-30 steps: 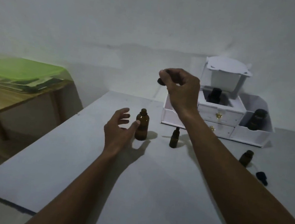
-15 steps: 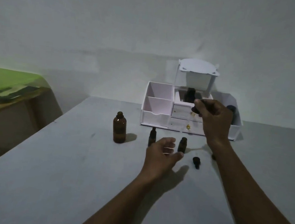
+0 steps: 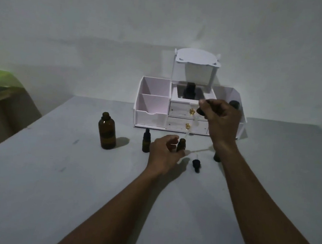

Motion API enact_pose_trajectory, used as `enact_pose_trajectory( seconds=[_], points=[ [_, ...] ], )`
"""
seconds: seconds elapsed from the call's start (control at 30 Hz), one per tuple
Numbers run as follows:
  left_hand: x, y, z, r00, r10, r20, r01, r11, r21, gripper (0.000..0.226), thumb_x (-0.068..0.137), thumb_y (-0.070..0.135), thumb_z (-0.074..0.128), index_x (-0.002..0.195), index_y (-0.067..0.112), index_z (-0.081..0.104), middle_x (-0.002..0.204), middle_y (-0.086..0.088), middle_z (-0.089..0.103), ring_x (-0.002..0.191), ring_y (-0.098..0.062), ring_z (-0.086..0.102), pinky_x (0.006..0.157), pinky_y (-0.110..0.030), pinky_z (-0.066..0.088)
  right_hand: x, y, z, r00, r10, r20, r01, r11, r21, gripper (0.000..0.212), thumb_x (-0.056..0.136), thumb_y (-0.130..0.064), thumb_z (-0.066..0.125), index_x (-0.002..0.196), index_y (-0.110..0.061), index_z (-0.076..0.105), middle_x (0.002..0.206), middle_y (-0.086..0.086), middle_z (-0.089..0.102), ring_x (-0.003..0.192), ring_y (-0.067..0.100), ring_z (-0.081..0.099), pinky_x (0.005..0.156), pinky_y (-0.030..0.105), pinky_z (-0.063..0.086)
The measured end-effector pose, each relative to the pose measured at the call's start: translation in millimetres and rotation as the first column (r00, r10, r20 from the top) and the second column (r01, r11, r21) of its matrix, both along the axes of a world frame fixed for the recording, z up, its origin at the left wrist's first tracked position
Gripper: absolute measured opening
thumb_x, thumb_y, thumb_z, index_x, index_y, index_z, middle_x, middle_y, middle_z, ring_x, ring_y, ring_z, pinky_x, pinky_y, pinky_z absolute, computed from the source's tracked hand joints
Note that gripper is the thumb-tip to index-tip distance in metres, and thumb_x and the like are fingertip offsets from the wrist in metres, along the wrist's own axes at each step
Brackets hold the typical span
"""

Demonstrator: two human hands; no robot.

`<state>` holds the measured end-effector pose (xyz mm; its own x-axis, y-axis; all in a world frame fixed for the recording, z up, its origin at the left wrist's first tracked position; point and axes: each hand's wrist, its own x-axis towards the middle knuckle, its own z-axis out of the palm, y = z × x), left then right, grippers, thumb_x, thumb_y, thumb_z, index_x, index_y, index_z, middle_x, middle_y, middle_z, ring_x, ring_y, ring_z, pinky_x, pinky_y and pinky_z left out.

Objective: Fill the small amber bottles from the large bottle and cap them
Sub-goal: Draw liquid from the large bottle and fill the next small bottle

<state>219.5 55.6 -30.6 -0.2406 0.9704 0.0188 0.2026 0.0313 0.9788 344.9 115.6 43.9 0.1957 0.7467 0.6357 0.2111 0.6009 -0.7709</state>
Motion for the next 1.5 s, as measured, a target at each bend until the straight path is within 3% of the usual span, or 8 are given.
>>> enact_pose_trajectory(
  seconds=[0.23,0.43,0.63,0.83,0.97,1.1,1.37,1.5],
  points=[
    [1,1,3,0.995,-0.016,-0.098,0.017,1.000,0.008,0.037,0.077,0.024,0.089,0.110,0.024,0.073,0.105,0.012,0.071,0.097,-0.010,0.067,0.088,-0.028,0.059,-4,1,-6,0.999,-0.009,0.038,0.009,1.000,-0.004,0.005,0.087,-0.030,0.075,0.086,-0.028,0.070,0.075,-0.016,0.071,0.070,-0.002,0.071,0.069,0.007,0.052],
    [1,-5,10,0.993,-0.031,-0.116,0.032,0.999,0.003,0.021,0.090,0.011,0.076,0.108,0.021,0.069,0.092,0.016,0.060,0.078,-0.003,0.057,0.047,-0.004,0.038,-4,3,-8,0.998,-0.015,0.068,0.016,1.000,-0.010,0.006,0.085,-0.028,0.077,0.085,-0.024,0.073,0.074,-0.011,0.072,0.069,0.000,0.071,0.071,0.009,0.053],
    [0,-1,6,0.984,-0.028,-0.178,0.034,0.999,0.031,0.032,0.092,0.011,0.073,0.123,0.012,0.069,0.104,0.011,0.060,0.095,-0.007,0.054,0.066,-0.005,0.040,-6,0,-8,0.994,0.001,0.107,-0.001,1.000,-0.005,0.004,0.086,-0.019,0.076,0.084,-0.017,0.073,0.074,-0.005,0.072,0.065,-0.009,0.067,0.065,0.003,0.048],
    [-1,-1,8,0.983,-0.030,-0.184,0.034,0.999,0.017,0.042,0.092,0.010,0.073,0.133,0.013,0.066,0.131,0.000,0.067,0.116,-0.016,0.061,0.104,-0.029,0.045,-4,0,-9,0.993,-0.015,0.119,0.016,1.000,-0.005,0.006,0.086,-0.017,0.076,0.083,-0.019,0.070,0.072,-0.012,0.067,0.066,-0.014,0.064,0.065,-0.001,0.045],
    [1,0,7,0.984,-0.021,-0.175,0.027,0.999,0.034,0.039,0.092,0.011,0.073,0.131,0.013,0.067,0.128,0.001,0.067,0.103,-0.008,0.054,0.095,-0.022,0.049,-3,2,-10,0.990,-0.011,0.137,0.009,1.000,0.010,0.005,0.086,-0.019,0.076,0.083,-0.019,0.072,0.073,-0.010,0.069,0.068,-0.010,0.067,0.067,0.001,0.048],
    [1,0,6,0.980,-0.009,-0.198,0.018,0.999,0.040,0.040,0.092,0.011,0.074,0.131,0.013,0.067,0.128,0.001,0.068,0.111,-0.011,0.059,0.106,-0.034,0.046,-4,3,-12,0.989,-0.008,0.146,0.006,1.000,0.014,0.006,0.085,-0.021,0.077,0.083,-0.018,0.073,0.073,-0.011,0.070,0.067,-0.006,0.068,0.066,0.003,0.048],
    [-4,-8,6,0.991,-0.053,-0.121,0.053,0.999,-0.004,0.056,0.088,0.013,0.078,0.140,0.019,0.058,0.135,0.002,0.063,0.123,-0.017,0.061,0.102,-0.029,0.047,-3,-4,-2,0.996,-0.079,0.047,0.076,0.996,0.055,0.008,0.088,-0.032,0.073,0.091,-0.026,0.069,0.084,-0.004,0.074,0.079,0.005,0.072,0.078,0.015,0.056],
    [-14,-31,2,0.997,-0.079,-0.019,0.078,0.997,-0.025,0.056,0.085,0.014,0.082,0.135,0.025,0.059,0.131,0.006,0.063,0.117,-0.013,0.062,0.083,-0.017,0.050,-9,-18,10,0.998,-0.062,-0.018,0.063,0.994,0.092,0.012,0.089,-0.026,0.073,0.098,-0.018,0.071,0.085,0.000,0.073,0.082,0.014,0.074,0.077,0.020,0.059]
  ],
)
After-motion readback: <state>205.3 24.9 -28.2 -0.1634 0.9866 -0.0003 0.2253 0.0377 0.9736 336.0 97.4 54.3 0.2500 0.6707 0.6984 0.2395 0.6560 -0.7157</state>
